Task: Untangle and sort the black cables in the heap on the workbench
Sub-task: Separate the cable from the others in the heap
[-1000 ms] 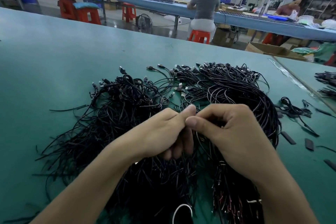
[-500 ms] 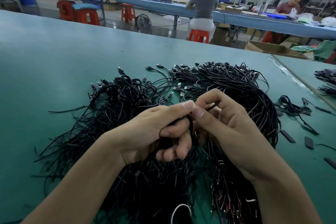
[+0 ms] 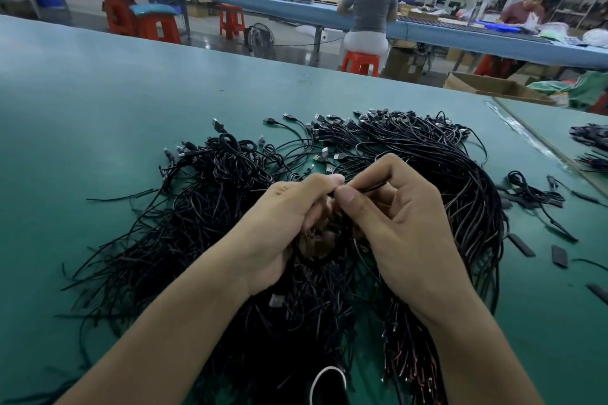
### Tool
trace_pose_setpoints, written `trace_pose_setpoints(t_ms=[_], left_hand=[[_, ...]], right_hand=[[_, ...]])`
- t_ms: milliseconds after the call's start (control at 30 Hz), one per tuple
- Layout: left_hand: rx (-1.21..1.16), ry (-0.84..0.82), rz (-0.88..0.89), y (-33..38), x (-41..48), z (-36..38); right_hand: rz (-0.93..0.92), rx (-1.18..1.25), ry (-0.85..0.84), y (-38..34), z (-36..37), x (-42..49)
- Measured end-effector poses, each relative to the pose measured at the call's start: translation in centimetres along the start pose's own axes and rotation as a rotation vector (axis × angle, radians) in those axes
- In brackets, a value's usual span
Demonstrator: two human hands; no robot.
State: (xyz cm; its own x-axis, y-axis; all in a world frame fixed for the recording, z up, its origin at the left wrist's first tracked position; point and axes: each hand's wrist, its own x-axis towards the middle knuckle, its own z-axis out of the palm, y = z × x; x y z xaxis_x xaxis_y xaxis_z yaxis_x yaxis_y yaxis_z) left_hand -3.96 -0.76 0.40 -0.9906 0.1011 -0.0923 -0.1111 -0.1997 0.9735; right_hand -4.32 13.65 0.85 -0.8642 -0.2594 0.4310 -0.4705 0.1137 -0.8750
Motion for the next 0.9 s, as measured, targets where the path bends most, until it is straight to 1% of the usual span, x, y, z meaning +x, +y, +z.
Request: trace_pose_setpoints(t_ms=[67, 133, 167, 300, 400, 500, 533, 600, 633, 700, 800, 833, 900], left_hand=[[-0.166, -0.105, -0.114, 0.4, -0.4, 0.1], [-0.253, -0.237, -0.19, 0.7, -0.7, 0.3], [-0.247, -0.267, -0.206, 0.7, -0.8, 0.3], [-0.104, -0.25, -0.251, 0.3, -0.4, 0.2], [0.017, -0.178, -0.206, -0.2, -0.2, -0.3], [0.149, -0.059, -0.087, -0.8, 0.2, -0.9], [0.163, -0.005, -0.057, -0.9, 0.4, -1.2], [0.111, 0.1, -0.014, -0.8, 0.6, -1.7], [0.067, 0.145, 0.006, -0.8, 0.7, -1.9], [0.011, 0.228, 0.043, -0.6, 0.9, -2.1], [-0.016, 0.284, 0.071, -0.4, 1.1, -2.2], [-0.021, 0.283, 0.072, -0.3, 1.1, -2.2], [-0.016, 0.274, 0.069, -0.2, 1.1, -2.1]], right_hand=[[-0.051, 0.038, 0.006, -0.3, 0.3, -0.1], [-0.071, 0.03, 0.016, -0.6, 0.5, -0.2], [-0.074, 0.016, 0.027, -0.6, 0.5, -0.3], [-0.07, -0.068, 0.071, -0.4, 0.1, -0.1], [-0.008, -0.165, 0.093, 0.1, -0.5, 0.0], [0.153, -0.209, 0.083, 0.7, -1.2, 0.1], [0.208, -0.248, 0.071, 1.0, -1.3, 0.1], [0.288, -0.383, 0.033, 1.4, -1.5, 0.0], [0.311, -0.457, -0.001, 1.6, -1.4, -0.2], [0.355, -0.59, -0.131, 1.8, -0.9, -0.4], [0.434, -0.677, -0.359, 2.1, 0.5, -0.8], [0.45, -0.698, -0.401, 2.3, 1.0, -0.9], [0.448, -0.744, -0.427, 2.7, 1.6, -1.1]])
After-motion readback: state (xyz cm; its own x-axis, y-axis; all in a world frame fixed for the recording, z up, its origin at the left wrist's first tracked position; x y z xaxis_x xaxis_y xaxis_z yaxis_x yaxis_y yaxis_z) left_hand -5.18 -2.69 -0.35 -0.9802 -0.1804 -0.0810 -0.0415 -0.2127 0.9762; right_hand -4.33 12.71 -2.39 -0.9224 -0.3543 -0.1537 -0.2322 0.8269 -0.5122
